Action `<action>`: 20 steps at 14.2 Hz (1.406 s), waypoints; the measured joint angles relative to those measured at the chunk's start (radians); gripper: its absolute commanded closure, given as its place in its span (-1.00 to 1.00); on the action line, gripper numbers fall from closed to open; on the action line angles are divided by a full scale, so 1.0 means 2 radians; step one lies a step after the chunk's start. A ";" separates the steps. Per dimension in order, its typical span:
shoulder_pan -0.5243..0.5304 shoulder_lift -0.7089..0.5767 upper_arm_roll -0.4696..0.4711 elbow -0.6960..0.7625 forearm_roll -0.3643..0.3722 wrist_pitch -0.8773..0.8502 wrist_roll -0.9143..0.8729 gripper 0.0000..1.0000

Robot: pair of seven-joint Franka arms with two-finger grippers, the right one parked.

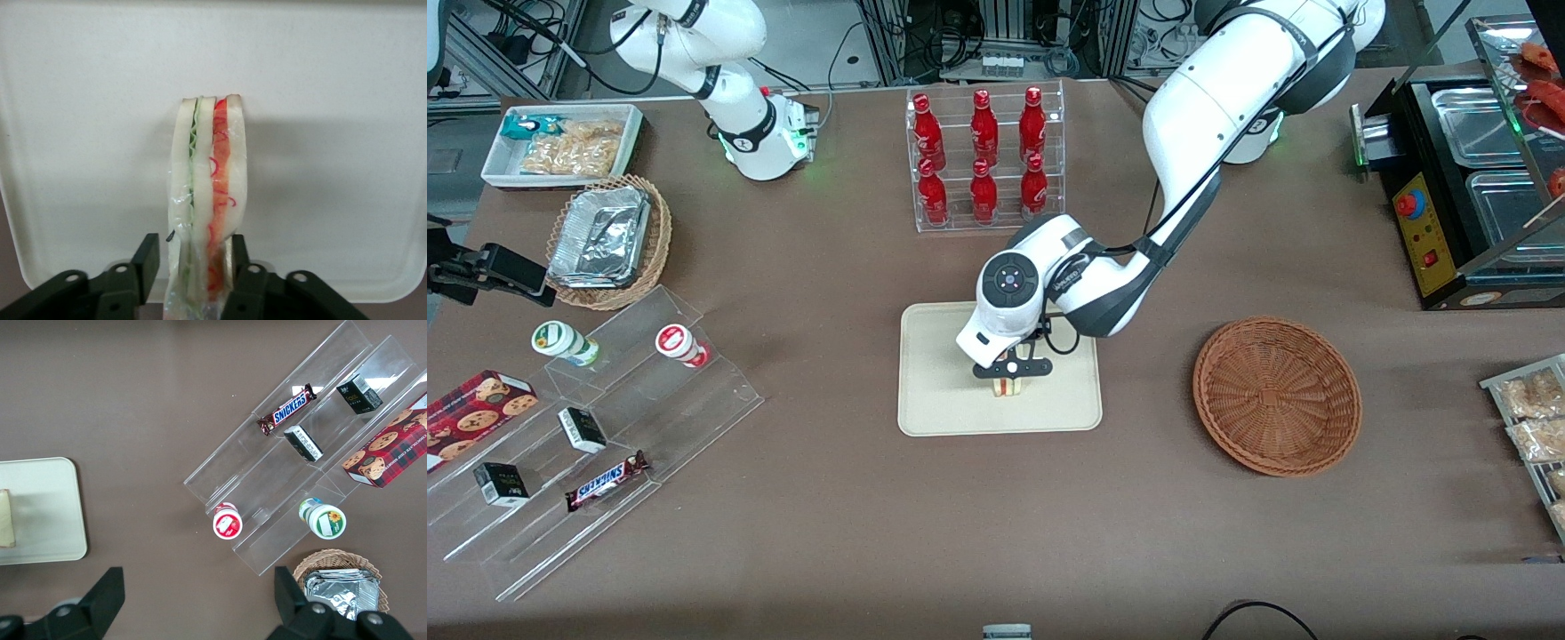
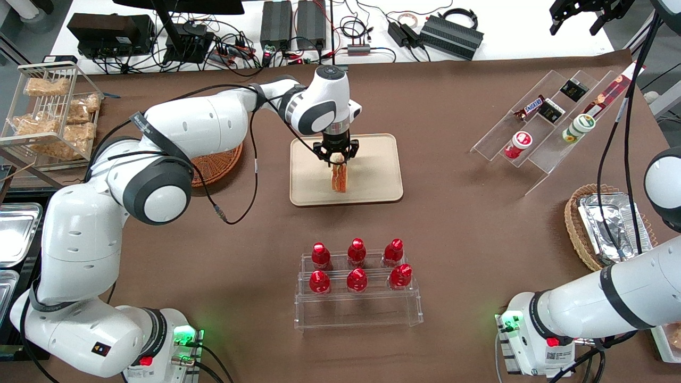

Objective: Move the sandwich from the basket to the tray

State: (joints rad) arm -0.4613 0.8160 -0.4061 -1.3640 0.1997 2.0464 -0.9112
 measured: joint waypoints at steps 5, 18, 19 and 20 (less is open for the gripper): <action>0.003 -0.016 0.027 0.019 0.000 -0.018 -0.004 -1.00; 0.299 -0.282 0.050 -0.004 -0.040 -0.311 0.309 -1.00; 0.318 -0.296 0.050 -0.006 -0.042 -0.320 0.328 -1.00; 0.328 -0.307 0.050 -0.008 -0.042 -0.330 0.337 -1.00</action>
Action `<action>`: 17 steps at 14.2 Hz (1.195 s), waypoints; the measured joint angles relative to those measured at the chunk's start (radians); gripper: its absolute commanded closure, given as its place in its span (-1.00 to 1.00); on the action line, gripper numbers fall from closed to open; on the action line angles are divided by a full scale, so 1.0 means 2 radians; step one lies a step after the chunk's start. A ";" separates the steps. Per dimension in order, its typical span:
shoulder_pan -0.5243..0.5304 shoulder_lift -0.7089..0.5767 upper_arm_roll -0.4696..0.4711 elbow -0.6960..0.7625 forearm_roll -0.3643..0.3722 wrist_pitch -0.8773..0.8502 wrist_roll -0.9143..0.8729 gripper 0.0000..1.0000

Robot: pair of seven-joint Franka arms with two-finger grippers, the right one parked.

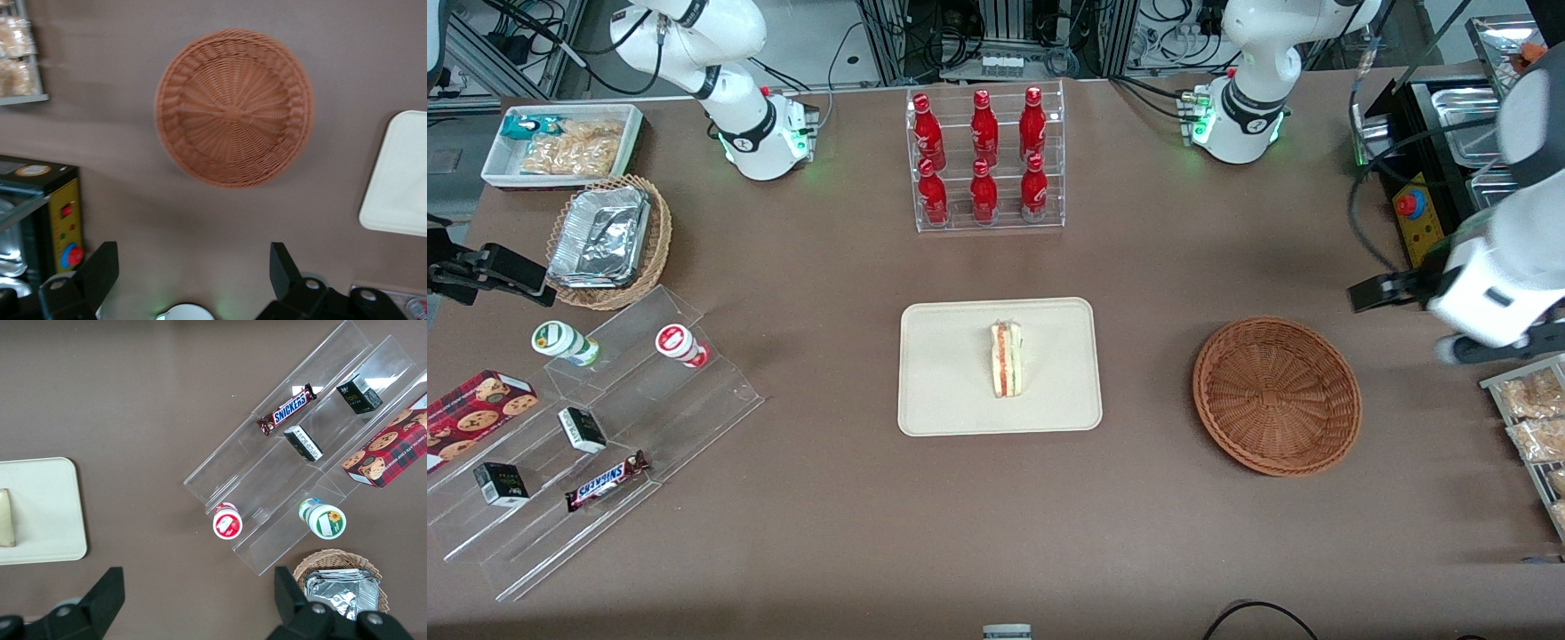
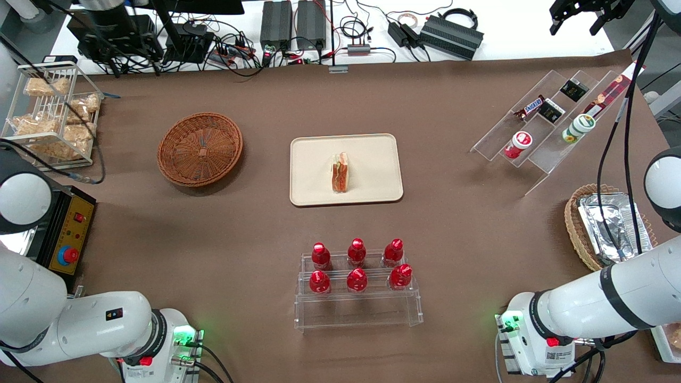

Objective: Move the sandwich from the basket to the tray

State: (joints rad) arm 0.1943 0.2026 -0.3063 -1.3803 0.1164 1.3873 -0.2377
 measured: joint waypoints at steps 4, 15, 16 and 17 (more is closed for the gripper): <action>-0.004 -0.034 -0.005 -0.003 0.000 -0.043 0.000 -1.00; -0.007 -0.043 -0.011 -0.002 -0.002 -0.047 -0.001 -1.00; -0.008 -0.043 -0.011 -0.002 -0.002 -0.047 -0.001 -1.00; -0.009 -0.043 -0.011 -0.002 -0.002 -0.047 -0.001 -1.00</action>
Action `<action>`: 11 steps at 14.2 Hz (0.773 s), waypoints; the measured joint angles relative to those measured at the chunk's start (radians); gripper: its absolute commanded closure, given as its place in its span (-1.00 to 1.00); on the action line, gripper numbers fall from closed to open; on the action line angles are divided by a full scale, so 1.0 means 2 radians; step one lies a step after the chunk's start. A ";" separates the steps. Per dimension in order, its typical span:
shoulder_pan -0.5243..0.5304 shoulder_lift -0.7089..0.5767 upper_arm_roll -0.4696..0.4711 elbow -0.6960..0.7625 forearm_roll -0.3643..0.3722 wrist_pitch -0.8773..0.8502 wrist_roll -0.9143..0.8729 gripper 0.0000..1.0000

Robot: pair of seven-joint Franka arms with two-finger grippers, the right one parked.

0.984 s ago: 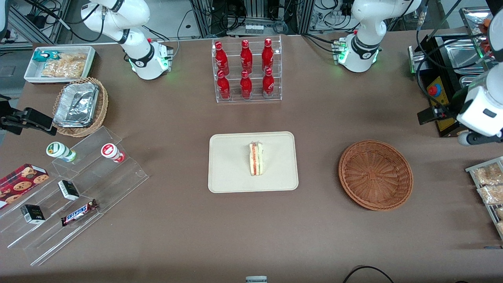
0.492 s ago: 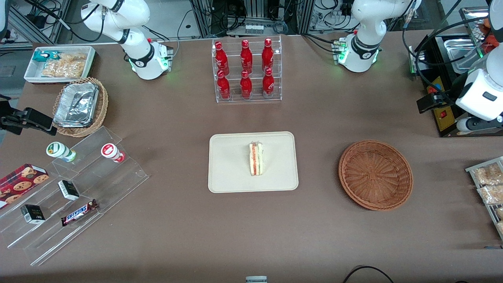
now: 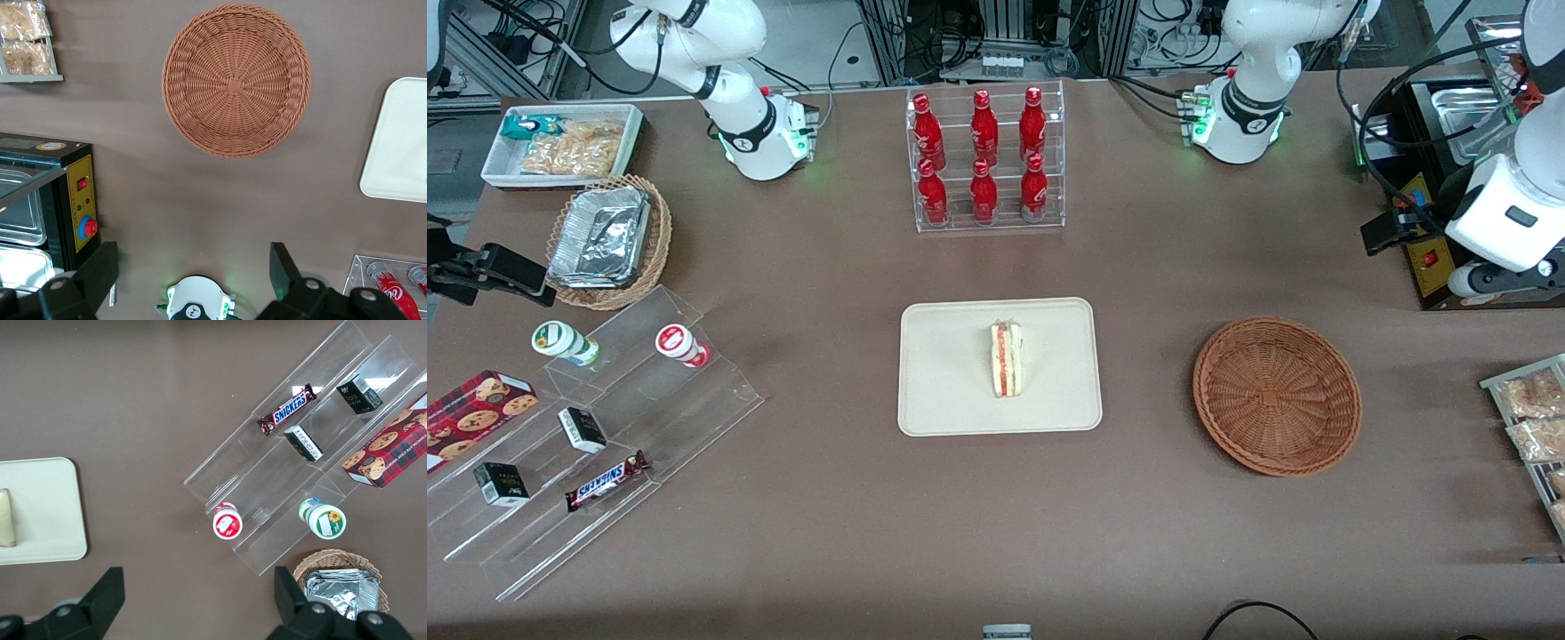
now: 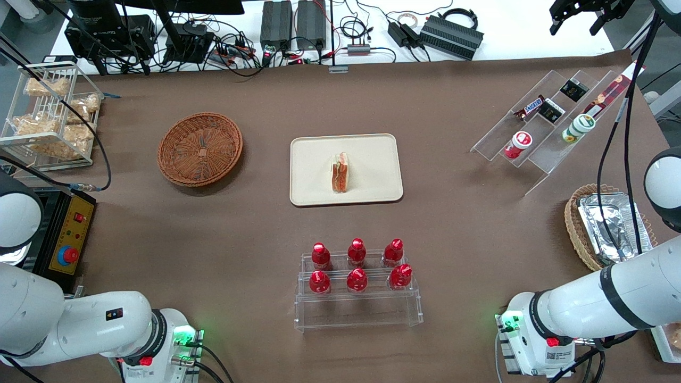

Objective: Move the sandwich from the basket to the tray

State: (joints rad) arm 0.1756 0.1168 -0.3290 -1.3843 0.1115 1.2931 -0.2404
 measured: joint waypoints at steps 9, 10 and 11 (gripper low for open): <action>-0.045 -0.015 0.033 -0.001 -0.003 -0.017 0.000 -1.00; -0.058 -0.019 0.042 -0.003 -0.003 -0.017 0.000 -1.00; -0.065 -0.023 0.045 -0.008 -0.003 -0.017 0.000 -1.00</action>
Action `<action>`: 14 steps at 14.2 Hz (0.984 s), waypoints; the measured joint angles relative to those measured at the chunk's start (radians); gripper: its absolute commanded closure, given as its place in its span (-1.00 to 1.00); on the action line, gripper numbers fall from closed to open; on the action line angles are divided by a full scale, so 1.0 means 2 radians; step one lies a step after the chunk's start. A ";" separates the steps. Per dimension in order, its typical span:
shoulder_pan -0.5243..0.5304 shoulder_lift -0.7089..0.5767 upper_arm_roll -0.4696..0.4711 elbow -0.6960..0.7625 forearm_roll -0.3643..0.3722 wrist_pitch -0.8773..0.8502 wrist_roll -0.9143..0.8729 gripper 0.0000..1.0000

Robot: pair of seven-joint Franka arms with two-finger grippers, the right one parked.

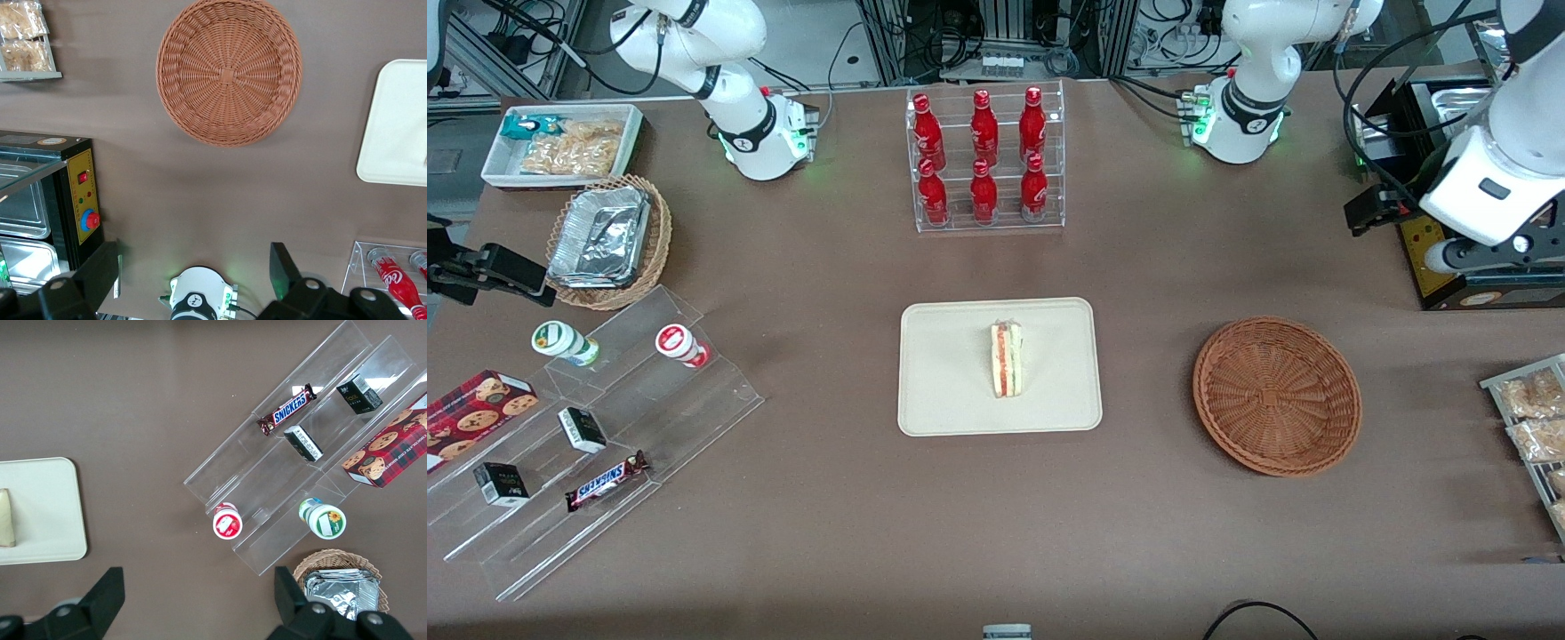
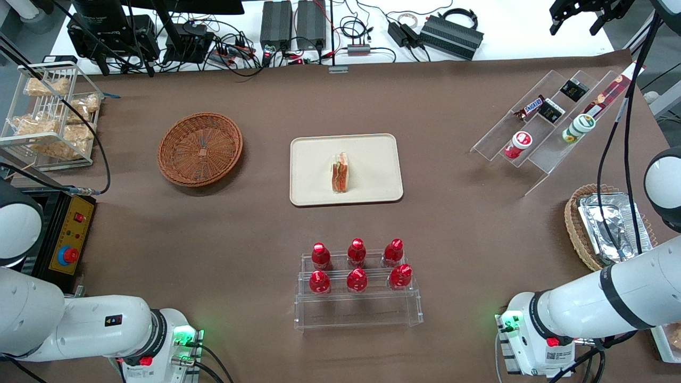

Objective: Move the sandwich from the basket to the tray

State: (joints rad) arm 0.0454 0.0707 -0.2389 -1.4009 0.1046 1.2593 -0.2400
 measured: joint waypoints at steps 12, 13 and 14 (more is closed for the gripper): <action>0.010 -0.039 0.009 -0.088 -0.028 0.082 0.021 -1.00; 0.010 -0.039 0.009 -0.088 -0.029 0.083 0.021 -1.00; 0.010 -0.039 0.009 -0.089 -0.029 0.083 0.021 -1.00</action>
State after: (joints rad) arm 0.0658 -0.0069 -0.2218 -1.5781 0.0466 1.4257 -0.1975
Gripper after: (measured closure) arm 0.000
